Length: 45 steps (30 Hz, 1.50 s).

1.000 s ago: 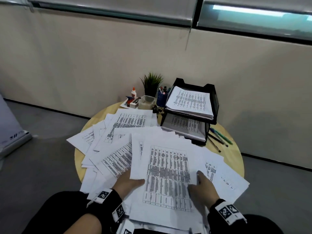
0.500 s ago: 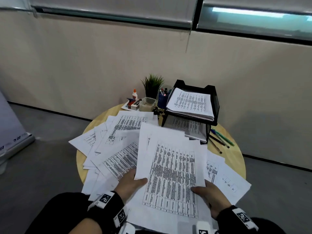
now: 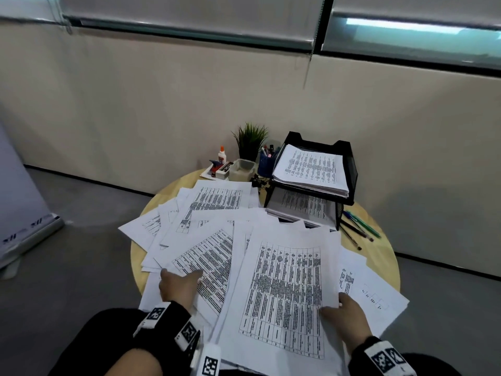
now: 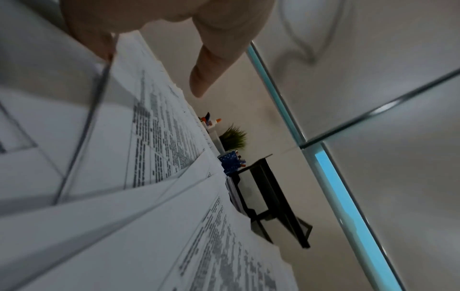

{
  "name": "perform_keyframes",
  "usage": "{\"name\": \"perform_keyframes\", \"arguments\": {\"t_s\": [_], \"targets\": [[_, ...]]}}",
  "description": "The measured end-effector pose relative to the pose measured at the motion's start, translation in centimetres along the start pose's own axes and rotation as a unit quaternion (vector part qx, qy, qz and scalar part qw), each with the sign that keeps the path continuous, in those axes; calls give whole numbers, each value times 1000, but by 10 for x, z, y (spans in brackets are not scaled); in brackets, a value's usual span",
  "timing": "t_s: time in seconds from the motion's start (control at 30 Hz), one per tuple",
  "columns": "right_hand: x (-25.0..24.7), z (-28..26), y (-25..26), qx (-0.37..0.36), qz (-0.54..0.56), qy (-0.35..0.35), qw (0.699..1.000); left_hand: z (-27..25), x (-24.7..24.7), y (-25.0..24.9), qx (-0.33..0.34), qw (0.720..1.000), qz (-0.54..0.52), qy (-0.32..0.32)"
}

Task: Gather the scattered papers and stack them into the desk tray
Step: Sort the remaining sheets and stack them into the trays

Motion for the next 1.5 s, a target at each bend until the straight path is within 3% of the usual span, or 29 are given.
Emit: {"name": "perform_keyframes", "arguments": {"t_s": [0.1, 0.17, 0.27, 0.47, 0.63, 0.77, 0.9, 1.17, 1.33, 1.5], "targets": [[4, 2, -1, 2, -7, 10, 1000, -1, 0, -2, -13, 999, -51, 12], [7, 2, -2, 8, -5, 21, 1000, -4, 3, -6, 22, 999, -35, 32], [10, 2, -2, 8, -7, 26, 1000, -12, 15, -6, 54, 993, -29, 104], [16, 5, -3, 14, -28, 18, 999, -4, 23, 9, -2, 986, 31, 166], [13, 9, -4, 17, -39, -4, 999, 1, 19, -11, 62, 986, 67, 140], [12, 9, -4, 16, -78, -29, 996, 6, 8, -49, 98, 985, 99, 100], [4, 2, 6, 3, -51, -14, 999, -1, -16, -98, 142, 981, 120, 50], [2, -2, 1, 34, 24, 0, 999, 19, -64, -152, 121, 987, 107, 13], [7, 0, -7, 69, 104, -2, 992, 17, -58, -168, 139, 986, 83, 48], [9, 2, -11, 77, 126, 11, 989, 5, -22, -132, 98, 978, 123, 139]]}}
Point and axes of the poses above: each hand's wrist, its own z-axis towards the middle knuckle, its own x-axis out of the palm, y = z × x, the point moved 6 cm from there along z, towards the middle knuckle, and after that the axes turned 15 degrees about -z, right-handed, at the moved point
